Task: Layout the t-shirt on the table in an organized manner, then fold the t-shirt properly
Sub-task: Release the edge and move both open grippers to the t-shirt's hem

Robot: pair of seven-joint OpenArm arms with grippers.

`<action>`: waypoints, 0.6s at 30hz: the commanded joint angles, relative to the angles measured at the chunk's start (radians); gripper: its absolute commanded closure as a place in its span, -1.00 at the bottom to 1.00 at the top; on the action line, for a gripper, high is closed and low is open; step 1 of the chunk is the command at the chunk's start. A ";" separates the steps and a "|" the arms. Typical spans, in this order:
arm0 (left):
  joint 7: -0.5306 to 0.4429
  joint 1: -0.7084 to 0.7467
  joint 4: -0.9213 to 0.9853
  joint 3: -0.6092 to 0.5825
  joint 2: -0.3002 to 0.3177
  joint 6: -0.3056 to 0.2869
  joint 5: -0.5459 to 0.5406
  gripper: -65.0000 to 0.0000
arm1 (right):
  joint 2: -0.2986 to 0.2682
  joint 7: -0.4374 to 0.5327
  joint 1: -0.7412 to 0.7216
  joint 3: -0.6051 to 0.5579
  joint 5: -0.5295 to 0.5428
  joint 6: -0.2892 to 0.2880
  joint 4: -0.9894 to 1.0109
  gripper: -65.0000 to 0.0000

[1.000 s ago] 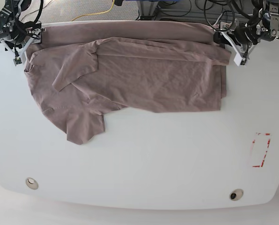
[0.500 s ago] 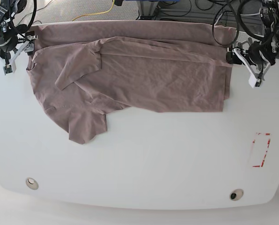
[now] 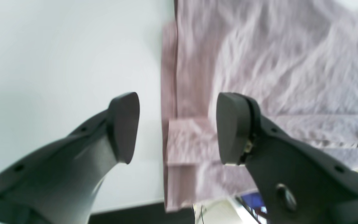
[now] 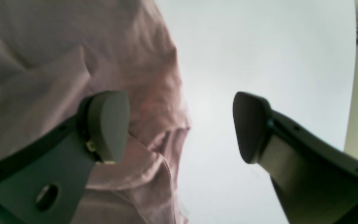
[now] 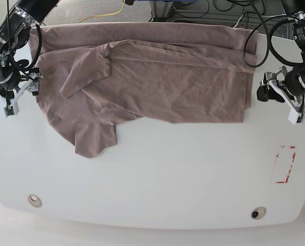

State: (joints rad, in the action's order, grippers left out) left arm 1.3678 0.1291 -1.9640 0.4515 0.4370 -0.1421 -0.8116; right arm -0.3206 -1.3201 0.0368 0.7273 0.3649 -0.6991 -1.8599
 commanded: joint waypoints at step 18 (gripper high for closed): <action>-0.178 -0.288 0.136 -0.257 -0.131 -0.001 0.326 -0.14 | -0.027 0.242 -0.466 -0.202 -0.007 0.001 0.652 -0.53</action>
State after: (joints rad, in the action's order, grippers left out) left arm 1.2152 -0.1265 -1.8523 0.1936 0.2996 -0.1463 -0.4950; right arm -0.3283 -1.1294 -0.3771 0.5400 0.3408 -0.6971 -1.2404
